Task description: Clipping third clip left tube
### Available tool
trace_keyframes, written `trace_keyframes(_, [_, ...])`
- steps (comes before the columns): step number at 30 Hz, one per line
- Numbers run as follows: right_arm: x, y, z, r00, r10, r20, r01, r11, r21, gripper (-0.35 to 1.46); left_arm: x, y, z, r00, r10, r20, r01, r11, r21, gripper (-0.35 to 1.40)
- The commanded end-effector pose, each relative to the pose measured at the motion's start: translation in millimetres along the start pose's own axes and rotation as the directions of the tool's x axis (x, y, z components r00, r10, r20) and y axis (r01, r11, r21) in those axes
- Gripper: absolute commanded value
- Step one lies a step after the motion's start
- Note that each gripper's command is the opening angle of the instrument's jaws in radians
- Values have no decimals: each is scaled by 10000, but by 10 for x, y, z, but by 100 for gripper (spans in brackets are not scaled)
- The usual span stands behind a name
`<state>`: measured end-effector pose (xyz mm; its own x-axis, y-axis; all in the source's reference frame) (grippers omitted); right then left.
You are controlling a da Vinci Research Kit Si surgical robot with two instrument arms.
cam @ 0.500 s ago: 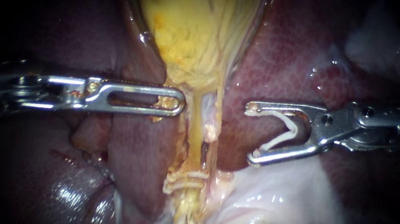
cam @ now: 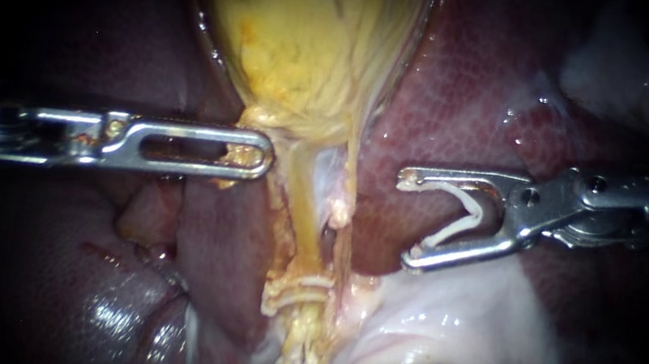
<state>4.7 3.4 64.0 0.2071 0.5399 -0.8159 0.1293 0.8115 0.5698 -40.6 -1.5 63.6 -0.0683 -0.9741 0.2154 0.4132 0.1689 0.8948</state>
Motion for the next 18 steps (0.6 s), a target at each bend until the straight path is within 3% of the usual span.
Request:
trace_keyframes(1, [0,0,1,10000,-2,5,2,10000,-1,60,0,0,-1,10000,16,7,-16,10000,0,-35])
trace_keyframes(8, [-13,-4,14,9999,-105,-9,105,9999,-27,60,-1,7,-8,10000,27,66,-26,10000,-84,-35])
trace_keyframes(18, [-88,2,84,9978,178,631,-200,9992,336,60,-5,17,-20,9999,16,134,-14,9998,-190,-35])
